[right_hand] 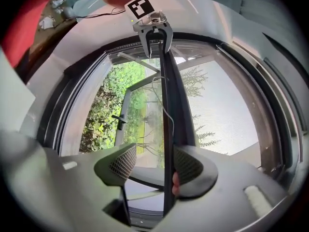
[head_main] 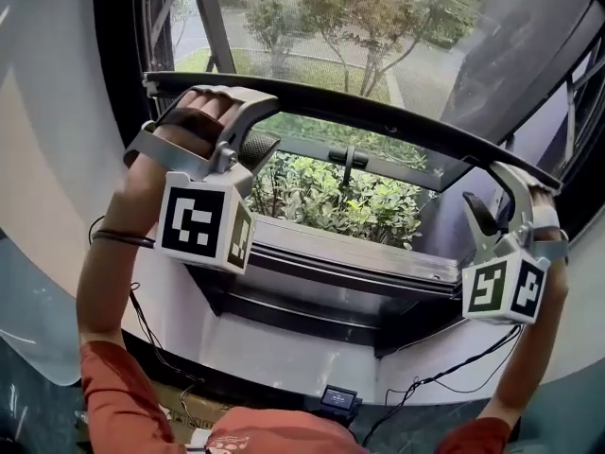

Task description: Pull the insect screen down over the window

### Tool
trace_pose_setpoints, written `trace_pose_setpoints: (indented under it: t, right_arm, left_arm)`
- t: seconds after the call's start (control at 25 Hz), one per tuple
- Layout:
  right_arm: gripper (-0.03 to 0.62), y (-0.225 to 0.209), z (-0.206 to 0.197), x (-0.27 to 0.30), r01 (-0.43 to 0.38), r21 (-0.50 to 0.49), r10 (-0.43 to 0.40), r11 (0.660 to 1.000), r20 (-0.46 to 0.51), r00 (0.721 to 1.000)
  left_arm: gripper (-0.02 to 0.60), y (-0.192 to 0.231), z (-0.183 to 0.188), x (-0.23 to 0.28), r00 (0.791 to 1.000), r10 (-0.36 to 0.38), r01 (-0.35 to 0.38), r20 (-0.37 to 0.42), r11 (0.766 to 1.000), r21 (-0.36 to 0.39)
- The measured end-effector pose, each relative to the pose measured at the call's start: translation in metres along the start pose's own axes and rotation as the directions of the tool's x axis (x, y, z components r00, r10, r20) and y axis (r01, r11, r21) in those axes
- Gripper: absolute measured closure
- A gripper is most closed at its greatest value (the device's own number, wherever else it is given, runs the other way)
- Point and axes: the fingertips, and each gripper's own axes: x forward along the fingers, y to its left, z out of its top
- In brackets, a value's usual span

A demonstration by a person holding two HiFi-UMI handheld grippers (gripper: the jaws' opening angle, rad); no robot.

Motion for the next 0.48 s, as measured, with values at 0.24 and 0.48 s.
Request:
trace_pose_setpoints:
  t: [0.24, 0.48]
  right_arm:
    - [0.332, 0.043, -0.001, -0.001, -0.029, -0.001, 0.029, 1.000, 0.013, 0.999]
    - [0.333, 0.079, -0.001, 0.000, -0.075, 0.031, 0.075, 0.997, 0.023, 0.997]
  left_arm:
    - [0.376, -0.041, 0.003, -0.003, 0.999, -0.039, 0.039, 0.020, 0.999, -0.023]
    - [0.376, -0.079, 0.003, -0.003, 0.995, -0.095, 0.095, 0.012, 0.995, -0.031]
